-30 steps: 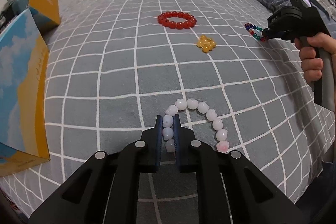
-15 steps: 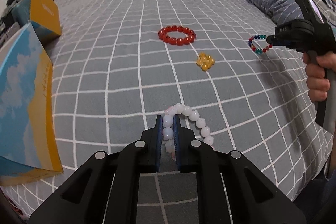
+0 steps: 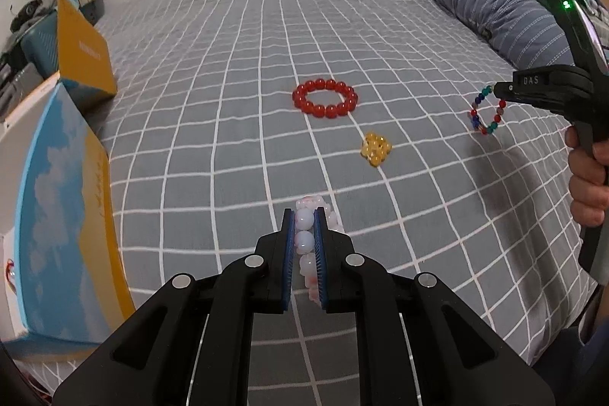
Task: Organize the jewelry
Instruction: 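Lift both held bracelets and carry them over the white box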
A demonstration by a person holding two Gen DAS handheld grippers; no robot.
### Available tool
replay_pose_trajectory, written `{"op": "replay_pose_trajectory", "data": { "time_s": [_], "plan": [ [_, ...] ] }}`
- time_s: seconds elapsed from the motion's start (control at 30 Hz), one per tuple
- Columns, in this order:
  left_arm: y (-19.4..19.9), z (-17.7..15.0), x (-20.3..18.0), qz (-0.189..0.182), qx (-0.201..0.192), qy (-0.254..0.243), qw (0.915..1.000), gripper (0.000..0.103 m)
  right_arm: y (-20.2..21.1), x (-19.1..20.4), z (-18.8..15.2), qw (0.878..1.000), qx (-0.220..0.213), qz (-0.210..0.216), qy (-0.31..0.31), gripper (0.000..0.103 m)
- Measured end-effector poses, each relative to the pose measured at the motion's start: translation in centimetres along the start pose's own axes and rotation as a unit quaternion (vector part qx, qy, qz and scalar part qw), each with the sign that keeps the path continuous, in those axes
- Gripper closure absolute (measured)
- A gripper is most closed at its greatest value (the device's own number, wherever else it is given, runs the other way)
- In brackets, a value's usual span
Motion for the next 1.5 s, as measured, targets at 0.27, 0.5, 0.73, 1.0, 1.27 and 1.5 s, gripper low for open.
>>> {"op": "replay_pose_trajectory", "data": {
  "time_s": [0.27, 0.5, 0.73, 1.0, 1.27, 1.5],
  "plan": [
    [0.0, 1.7, 0.5, 0.000, 0.000, 0.001, 1.0000, 0.094, 1.1, 0.8, 0.2, 1.000, -0.011, 0.003, 0.010, 0.094],
    [0.9, 3.2, 1.9, 0.003, -0.005, 0.015, 0.9999, 0.094, 2.5, 1.4, 0.3, 1.000, -0.026, 0.001, 0.016, 0.094],
    [1.9, 4.5, 4.0, -0.004, -0.012, 0.034, 0.9993, 0.094, 4.0, 2.6, 0.2, 0.999, -0.041, 0.003, 0.026, 0.094],
    [3.1, 5.6, 6.8, 0.005, -0.019, 0.048, 0.9986, 0.094, 6.1, 6.2, 0.2, 0.996, -0.062, 0.012, 0.057, 0.094],
    [5.2, 5.9, 9.2, 0.018, -0.033, 0.062, 0.9974, 0.094, 7.4, 10.3, 0.0, 0.994, -0.070, 0.028, 0.083, 0.094],
    [7.3, 5.8, 11.4, 0.032, -0.045, 0.078, 0.9954, 0.094, 9.2, 14.1, -0.8, 0.990, -0.078, 0.046, 0.107, 0.094]
  ]
}}
Point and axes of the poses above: each gripper's, at about its wrist camera, not at the fingertips, and y roughly against the way its jaws point, x to its left, z to its top, the point moved 2 cm from there along -y, roughly the way its jaws point, and after that the axes turned 4 degrees about z, right-handed, at the moved point
